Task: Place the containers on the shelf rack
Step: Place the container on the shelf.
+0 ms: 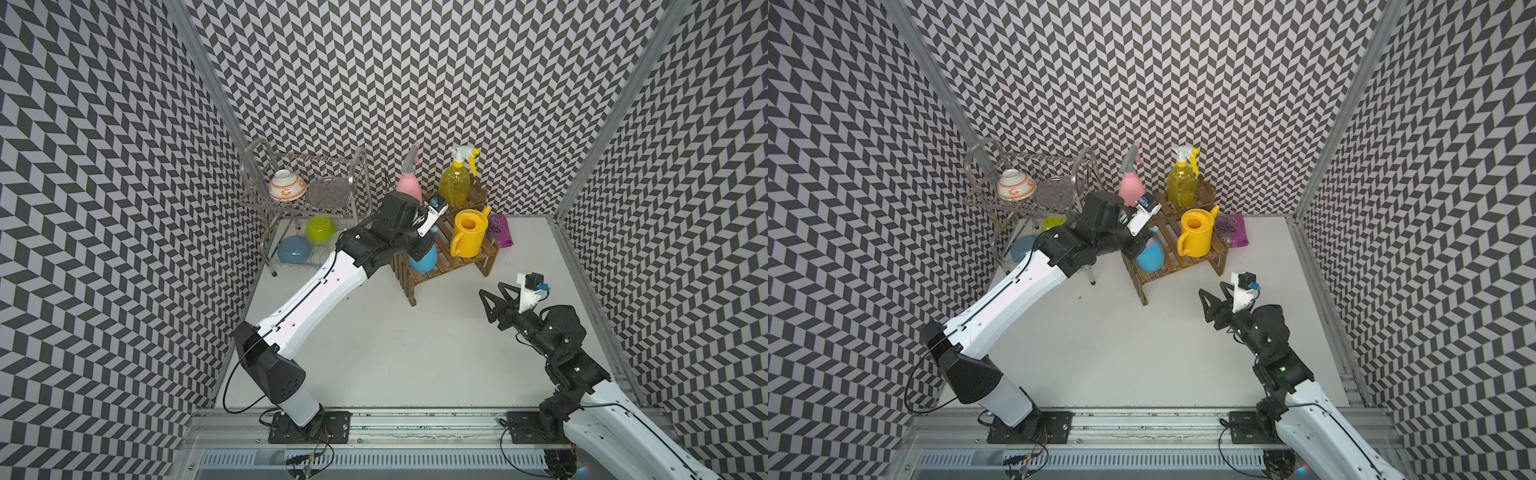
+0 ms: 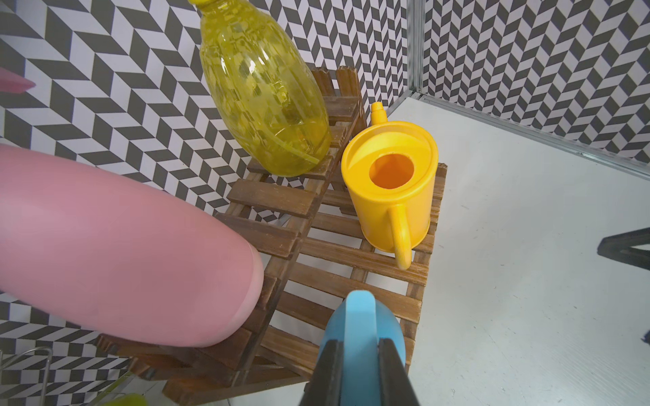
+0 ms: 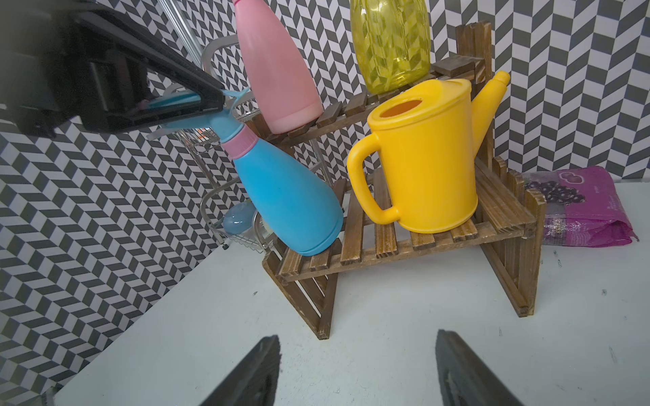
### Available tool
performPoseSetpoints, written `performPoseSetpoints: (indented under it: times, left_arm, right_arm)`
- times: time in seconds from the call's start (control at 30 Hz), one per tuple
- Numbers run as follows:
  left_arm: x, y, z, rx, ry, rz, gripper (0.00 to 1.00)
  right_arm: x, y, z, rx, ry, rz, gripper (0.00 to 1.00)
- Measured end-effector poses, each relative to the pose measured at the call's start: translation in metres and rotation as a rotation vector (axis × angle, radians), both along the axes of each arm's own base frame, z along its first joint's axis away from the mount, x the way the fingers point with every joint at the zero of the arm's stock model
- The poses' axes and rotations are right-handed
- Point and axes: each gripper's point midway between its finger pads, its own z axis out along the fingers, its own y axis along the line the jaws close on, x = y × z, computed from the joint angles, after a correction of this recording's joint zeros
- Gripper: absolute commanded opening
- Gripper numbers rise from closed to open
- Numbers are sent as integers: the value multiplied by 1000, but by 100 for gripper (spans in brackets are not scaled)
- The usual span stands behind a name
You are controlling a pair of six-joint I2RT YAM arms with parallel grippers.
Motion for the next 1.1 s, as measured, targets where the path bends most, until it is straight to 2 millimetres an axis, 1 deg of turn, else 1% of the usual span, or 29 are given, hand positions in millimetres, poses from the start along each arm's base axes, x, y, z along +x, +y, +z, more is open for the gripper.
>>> performPoseSetpoints:
  times: [0.17,0.23,0.37,0.63,0.73,0.87,1.1]
  left_arm:
    - [3,-1,0,-11,13,18,14]
    - [4,-1,1,-14,15,24,20]
    - [4,-1,0,-19,25,31,28]
    - [3,-1,-2,-29,40,41,31]
    - [3,-1,-2,-34,46,45,34]
    - [3,0,-2,-38,50,49,41]
    - [3,0,-2,-53,61,60,56]
  right_arm:
    - [0,0,-1,-3,2,0,72]
    - [0,0,-1,-4,1,0,72]
    - [0,0,-1,-8,-1,1,72]
    - [0,0,-1,-9,-1,1,72]
    - [0,0,-1,-9,-1,1,72]
    - [0,0,-1,-9,-1,1,72]
    - [0,0,-1,-13,-4,1,72]
